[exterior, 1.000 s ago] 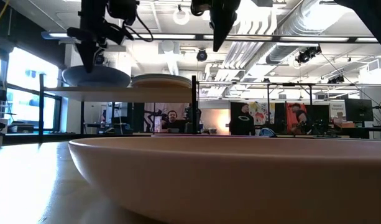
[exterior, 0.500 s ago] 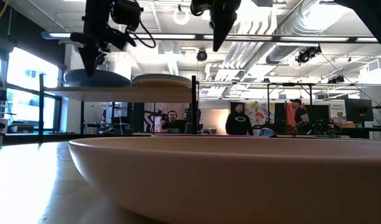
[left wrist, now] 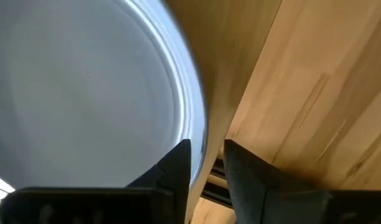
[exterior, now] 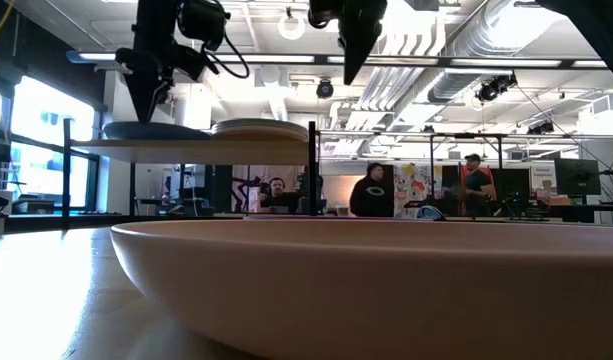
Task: Place and stack plates onto a shelf
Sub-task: Stack the violet plate on top of the blue plate on the shelf
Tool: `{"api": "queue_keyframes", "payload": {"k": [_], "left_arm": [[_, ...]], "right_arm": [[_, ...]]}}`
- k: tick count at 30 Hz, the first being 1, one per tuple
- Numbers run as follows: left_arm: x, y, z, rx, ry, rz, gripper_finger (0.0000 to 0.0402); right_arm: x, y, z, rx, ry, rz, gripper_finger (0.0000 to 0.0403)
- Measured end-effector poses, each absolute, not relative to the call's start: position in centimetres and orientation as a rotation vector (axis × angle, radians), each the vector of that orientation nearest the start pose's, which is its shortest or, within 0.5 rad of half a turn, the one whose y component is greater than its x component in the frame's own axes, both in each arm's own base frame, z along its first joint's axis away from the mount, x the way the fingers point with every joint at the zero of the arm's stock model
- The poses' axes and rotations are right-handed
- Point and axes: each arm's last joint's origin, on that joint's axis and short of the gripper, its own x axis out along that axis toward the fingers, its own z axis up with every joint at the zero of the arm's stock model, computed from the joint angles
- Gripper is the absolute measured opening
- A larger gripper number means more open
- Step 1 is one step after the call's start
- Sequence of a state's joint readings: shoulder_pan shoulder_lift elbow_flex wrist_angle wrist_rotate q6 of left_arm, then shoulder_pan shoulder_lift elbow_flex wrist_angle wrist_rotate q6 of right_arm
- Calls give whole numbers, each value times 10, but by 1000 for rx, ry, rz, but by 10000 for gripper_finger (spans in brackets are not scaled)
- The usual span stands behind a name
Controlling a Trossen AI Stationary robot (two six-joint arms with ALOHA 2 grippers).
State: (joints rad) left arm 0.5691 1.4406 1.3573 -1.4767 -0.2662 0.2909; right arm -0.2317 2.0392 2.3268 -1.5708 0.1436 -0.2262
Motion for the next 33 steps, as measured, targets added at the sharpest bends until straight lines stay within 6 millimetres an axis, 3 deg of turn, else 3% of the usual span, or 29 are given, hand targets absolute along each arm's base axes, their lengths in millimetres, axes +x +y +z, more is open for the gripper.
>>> {"api": "queue_keyframes", "payload": {"k": [7,11,16,21,26,33], "left_arm": [[193,132,330,-85,1611,493,90],[193,128,345,-225,1523,469,90],[191,111,355,-447,1394,331,90],[186,85,367,-454,1333,295,90],[173,57,382,-472,1261,289,90],[154,26,395,-541,1188,280,90]], "right_arm": [[374,-89,373,-37,1297,-123,51],[375,-83,373,48,1283,-97,51],[379,-66,373,125,1274,-50,51],[383,-39,372,132,1278,6,51],[387,-18,357,123,1328,60,51],[395,20,319,42,1407,119,58]]}}
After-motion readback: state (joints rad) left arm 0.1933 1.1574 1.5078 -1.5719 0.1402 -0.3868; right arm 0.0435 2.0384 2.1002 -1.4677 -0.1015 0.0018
